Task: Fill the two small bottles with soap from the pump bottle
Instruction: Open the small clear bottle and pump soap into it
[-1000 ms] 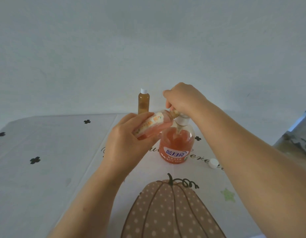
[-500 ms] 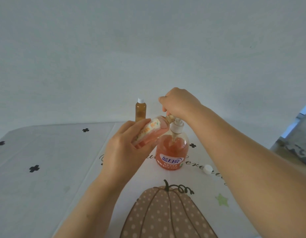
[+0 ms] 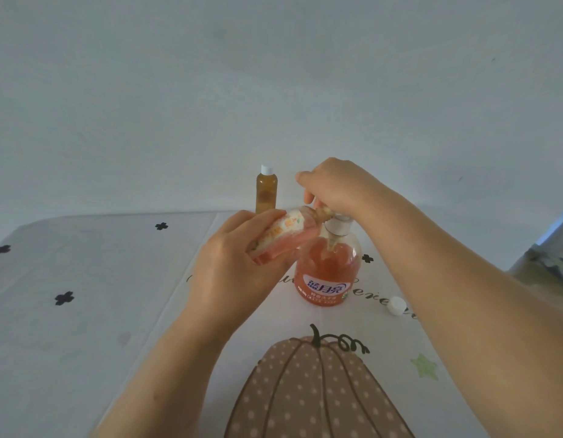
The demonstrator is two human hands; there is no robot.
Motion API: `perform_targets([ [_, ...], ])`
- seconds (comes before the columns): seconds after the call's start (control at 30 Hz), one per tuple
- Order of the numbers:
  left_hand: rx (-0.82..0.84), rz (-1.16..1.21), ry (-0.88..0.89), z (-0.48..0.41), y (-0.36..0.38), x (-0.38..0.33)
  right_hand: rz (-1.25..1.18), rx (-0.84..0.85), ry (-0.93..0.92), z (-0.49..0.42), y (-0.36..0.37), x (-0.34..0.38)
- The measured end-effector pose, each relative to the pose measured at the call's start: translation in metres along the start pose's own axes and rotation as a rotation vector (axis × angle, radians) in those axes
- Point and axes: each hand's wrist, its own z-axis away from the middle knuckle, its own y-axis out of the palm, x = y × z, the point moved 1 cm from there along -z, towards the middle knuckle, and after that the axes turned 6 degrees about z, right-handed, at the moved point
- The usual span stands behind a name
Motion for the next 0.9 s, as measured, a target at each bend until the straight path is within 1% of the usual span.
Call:
perform_targets([
  [0.23,-0.016,0.024,0.024,0.000,0.000,-0.004,-0.015,-0.064,-0.029,0.006,-0.004,0.000],
  [0.47,-0.024,0.029,0.052,0.002,0.001,-0.006,0.098,-0.107,-0.068,0.009,-0.017,0.004],
  [0.73,-0.026,0.054,0.050,0.001,0.002,-0.006,0.023,-0.059,-0.039,0.004,-0.012,0.003],
  [0.9,-0.016,0.038,0.036,0.000,0.002,-0.002,0.030,-0.038,-0.039,0.002,-0.003,0.001],
])
